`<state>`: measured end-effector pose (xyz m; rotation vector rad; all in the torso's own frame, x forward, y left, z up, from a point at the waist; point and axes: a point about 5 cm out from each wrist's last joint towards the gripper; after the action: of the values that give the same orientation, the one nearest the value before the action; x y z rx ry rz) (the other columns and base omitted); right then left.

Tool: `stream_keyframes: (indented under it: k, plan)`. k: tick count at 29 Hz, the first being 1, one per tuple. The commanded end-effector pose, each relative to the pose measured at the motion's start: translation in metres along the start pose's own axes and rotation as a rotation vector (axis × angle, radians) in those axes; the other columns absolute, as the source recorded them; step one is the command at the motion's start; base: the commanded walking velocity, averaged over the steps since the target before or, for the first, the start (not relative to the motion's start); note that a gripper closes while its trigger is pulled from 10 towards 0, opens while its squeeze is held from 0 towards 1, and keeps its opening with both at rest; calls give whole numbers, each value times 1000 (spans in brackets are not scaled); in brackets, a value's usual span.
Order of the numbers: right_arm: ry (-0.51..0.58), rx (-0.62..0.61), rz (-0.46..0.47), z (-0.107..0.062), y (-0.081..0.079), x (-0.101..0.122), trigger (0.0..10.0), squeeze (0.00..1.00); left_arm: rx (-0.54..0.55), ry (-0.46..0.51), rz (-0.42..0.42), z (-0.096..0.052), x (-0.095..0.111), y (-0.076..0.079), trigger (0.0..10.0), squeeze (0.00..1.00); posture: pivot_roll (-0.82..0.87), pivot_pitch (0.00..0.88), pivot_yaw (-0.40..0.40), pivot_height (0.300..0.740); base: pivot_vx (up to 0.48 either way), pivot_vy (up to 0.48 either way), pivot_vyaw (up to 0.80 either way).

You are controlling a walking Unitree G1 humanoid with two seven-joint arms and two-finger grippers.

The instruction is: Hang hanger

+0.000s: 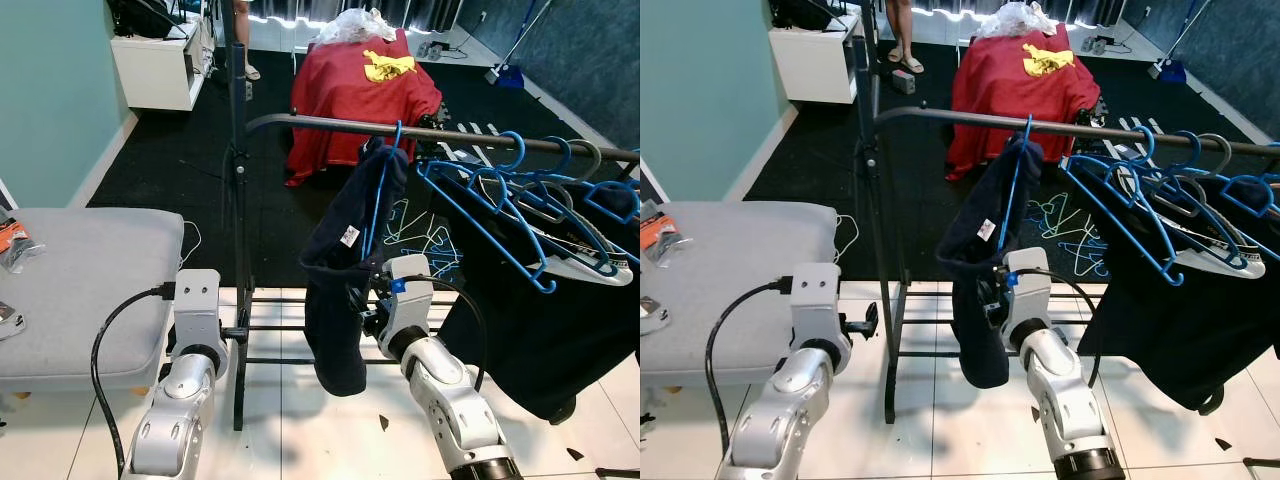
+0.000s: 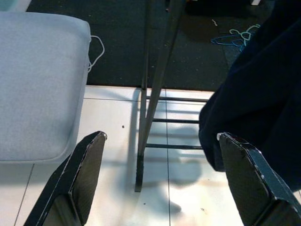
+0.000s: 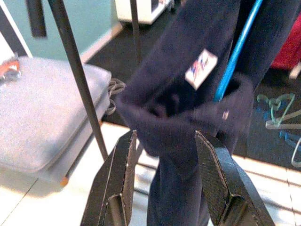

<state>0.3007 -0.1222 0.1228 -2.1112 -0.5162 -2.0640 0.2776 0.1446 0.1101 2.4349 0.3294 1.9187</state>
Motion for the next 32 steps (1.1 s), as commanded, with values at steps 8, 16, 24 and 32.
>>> stream_keyframes:
  k: [8, 16, 24, 32]
  plan:
    - [50, -25, -27, 0, 12, 6, 10000, 0, 1, 37, -29, 1, 4, 4, 10000, 0, -40, 103, -111, 740, 0, 0, 0]
    - [51, -14, -24, 2, 13, 7, 10000, 0, -42, 48, -1, 2, 9, 12, 10000, 0, -27, 111, -117, 740, 0, 0, 0]
    - [55, -27, -16, 3, 14, 9, 10000, 0, -60, 44, 10, 2, 8, 14, 10000, 0, -27, 104, -107, 740, 0, 0, 0]
    - [51, -32, -11, 2, 14, 6, 10000, 0, -80, 48, 20, 1, 11, 14, 10000, 0, -23, 107, -106, 740, 0, -259, 0]
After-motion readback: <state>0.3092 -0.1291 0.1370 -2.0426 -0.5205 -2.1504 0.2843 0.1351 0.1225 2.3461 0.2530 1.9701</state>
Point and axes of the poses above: a point about 5 cm out from each wrist's last joint towards the gripper, its own z axis pointing out of the wrist towards the gripper, its own x axis along the axis of the wrist's last joint, y = z × x, and after that the axes turned 9 degrees about -z, right-handed
